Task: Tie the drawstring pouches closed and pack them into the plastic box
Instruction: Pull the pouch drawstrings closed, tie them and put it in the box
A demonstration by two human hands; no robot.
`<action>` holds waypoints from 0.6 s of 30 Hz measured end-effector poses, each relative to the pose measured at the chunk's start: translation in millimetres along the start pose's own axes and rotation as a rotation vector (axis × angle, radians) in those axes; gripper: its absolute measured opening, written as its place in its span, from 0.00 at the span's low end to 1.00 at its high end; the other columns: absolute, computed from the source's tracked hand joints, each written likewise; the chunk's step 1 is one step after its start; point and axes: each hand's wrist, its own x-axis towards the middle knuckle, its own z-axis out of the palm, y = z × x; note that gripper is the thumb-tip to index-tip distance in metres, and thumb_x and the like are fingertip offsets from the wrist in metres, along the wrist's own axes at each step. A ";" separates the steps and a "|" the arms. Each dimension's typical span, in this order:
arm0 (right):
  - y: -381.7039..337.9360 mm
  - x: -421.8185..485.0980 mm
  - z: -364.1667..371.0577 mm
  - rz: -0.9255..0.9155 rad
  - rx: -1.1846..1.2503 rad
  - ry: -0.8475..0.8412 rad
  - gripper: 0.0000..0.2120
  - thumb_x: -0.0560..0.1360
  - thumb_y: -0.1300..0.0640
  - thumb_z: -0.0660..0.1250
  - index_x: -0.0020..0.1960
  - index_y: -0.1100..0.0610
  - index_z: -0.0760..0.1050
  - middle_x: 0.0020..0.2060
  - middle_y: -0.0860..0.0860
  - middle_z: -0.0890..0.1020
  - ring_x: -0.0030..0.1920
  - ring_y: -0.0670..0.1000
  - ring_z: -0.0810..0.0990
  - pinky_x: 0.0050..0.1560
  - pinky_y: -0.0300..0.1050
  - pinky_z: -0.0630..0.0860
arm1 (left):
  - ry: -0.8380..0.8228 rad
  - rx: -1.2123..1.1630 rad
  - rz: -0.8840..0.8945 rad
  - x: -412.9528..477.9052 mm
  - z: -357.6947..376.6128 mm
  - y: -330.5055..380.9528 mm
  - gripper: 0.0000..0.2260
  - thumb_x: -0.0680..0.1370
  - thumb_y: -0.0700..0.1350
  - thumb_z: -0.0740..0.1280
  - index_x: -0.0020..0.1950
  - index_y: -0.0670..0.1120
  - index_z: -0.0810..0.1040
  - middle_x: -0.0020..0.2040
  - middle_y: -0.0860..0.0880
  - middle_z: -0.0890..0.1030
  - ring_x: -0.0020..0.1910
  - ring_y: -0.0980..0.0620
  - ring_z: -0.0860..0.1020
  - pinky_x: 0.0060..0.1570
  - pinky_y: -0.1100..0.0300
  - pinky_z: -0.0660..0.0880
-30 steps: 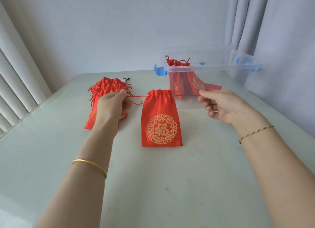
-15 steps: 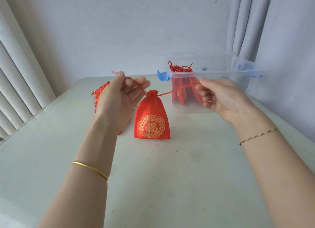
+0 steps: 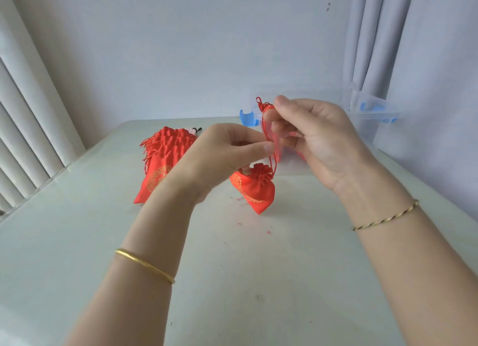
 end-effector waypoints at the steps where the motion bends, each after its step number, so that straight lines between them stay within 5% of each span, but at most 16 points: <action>1: -0.3 -0.7 0.6 -0.007 0.010 -0.010 0.15 0.76 0.54 0.64 0.33 0.53 0.81 0.31 0.47 0.79 0.34 0.44 0.74 0.39 0.38 0.68 | -0.008 0.002 0.002 0.5 1.2 0.2 0.06 0.75 0.41 0.69 0.46 0.39 0.82 0.32 0.48 0.73 0.29 0.56 0.68 0.31 0.68 0.70; 7: 2.2 0.3 0.5 0.036 0.093 -0.038 0.14 0.78 0.52 0.60 0.39 0.56 0.79 0.33 0.49 0.80 0.37 0.47 0.75 0.37 0.37 0.71 | 0.011 -0.015 0.019 3.1 5.1 -0.8 0.12 0.75 0.43 0.68 0.42 0.33 0.79 0.31 0.41 0.71 0.25 0.54 0.66 0.32 0.61 0.67; 13: 10.2 0.0 -11.3 0.258 -0.188 -0.149 0.18 0.80 0.49 0.56 0.38 0.54 0.77 0.33 0.49 0.82 0.34 0.47 0.79 0.39 0.41 0.73 | 0.083 -0.249 -0.028 4.7 -0.1 -3.7 0.10 0.77 0.40 0.65 0.47 0.33 0.79 0.28 0.52 0.75 0.24 0.58 0.68 0.27 0.67 0.68; 18: 13.7 2.2 -11.0 0.138 -0.190 -0.135 0.15 0.80 0.56 0.58 0.35 0.56 0.73 0.30 0.51 0.76 0.32 0.47 0.74 0.38 0.41 0.71 | 0.122 -0.338 -0.058 5.0 -3.1 -4.6 0.07 0.78 0.40 0.63 0.46 0.41 0.80 0.30 0.52 0.79 0.25 0.59 0.70 0.25 0.69 0.69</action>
